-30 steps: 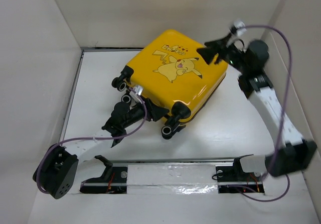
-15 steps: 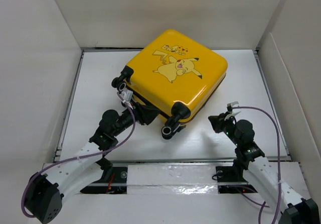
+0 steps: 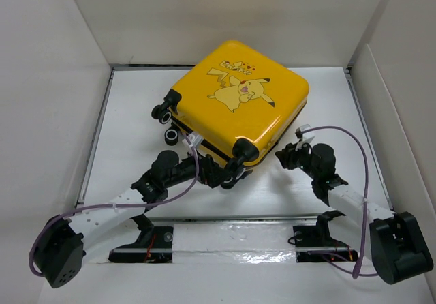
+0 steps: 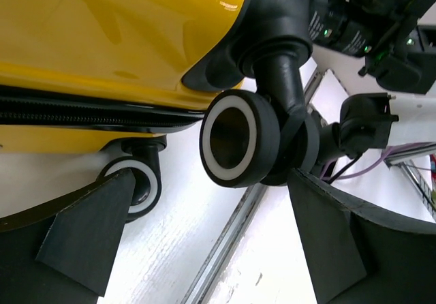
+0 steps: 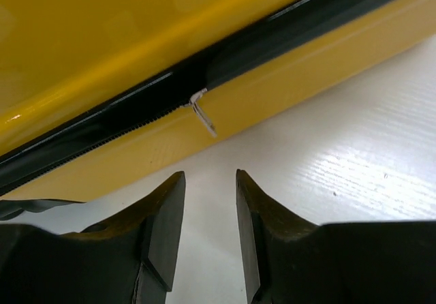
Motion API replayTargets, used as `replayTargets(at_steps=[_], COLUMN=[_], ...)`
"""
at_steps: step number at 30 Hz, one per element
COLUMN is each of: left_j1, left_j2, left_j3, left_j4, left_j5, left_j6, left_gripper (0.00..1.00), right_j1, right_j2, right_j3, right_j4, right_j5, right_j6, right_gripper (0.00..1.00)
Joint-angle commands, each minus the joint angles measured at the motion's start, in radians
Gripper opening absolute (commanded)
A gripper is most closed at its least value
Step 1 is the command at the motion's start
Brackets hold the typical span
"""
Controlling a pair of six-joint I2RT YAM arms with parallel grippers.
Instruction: Pack the luggage
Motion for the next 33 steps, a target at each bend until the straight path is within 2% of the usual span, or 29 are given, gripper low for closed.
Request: replayTargets(at_steps=[1, 7, 9, 13, 16, 17, 22, 23, 25, 28, 33], left_j1=[-0.006, -0.006, -0.006, -0.006, -0.006, -0.006, -0.006, -0.006, -0.006, -0.006, -0.042], left_j2=[0.016, 0.042, 0.051, 0.06, 0.082, 0.091, 0.12, 0.134, 0.154, 0.221, 0.304], left_j3=[0.051, 0.055, 0.057, 0.06, 0.077, 0.081, 0.095, 0.1, 0.104, 0.123, 0.19], left_j4=[0.067, 0.104, 0.12, 0.147, 0.17, 0.178, 0.227, 0.235, 0.273, 0.337, 0.406], left_j5=[0.056, 0.089, 0.1, 0.103, 0.12, 0.122, 0.139, 0.145, 0.172, 0.246, 0.245], left_j6=[0.026, 0.023, 0.02, 0.013, 0.009, 0.007, -0.006, -0.01, -0.025, -0.051, -0.062], left_gripper=[0.95, 0.94, 0.94, 0.94, 0.93, 0.93, 0.92, 0.92, 0.92, 0.9, 0.88], right_j1=[-0.003, -0.003, -0.003, 0.006, 0.006, 0.006, 0.006, 0.006, 0.006, 0.036, 0.16], right_j2=[0.021, 0.018, 0.023, 0.054, 0.077, 0.081, 0.126, 0.138, 0.14, 0.109, 0.003], right_j3=[0.07, 0.054, 0.058, 0.064, 0.049, 0.049, 0.064, 0.063, 0.054, 0.028, 0.004], right_j4=[0.141, 0.203, 0.22, 0.269, 0.35, 0.37, 0.381, 0.393, 0.398, 0.385, 0.191], right_j5=[-0.038, -0.054, -0.054, -0.063, -0.066, -0.065, -0.084, -0.086, -0.08, -0.048, 0.067], right_j6=[-0.076, -0.075, -0.121, -0.136, -0.133, -0.129, -0.113, -0.109, -0.096, -0.05, -0.004], right_gripper=[0.43, 0.43, 0.43, 0.41, 0.32, 0.26, 0.13, 0.07, 0.01, 0.0, 0.0])
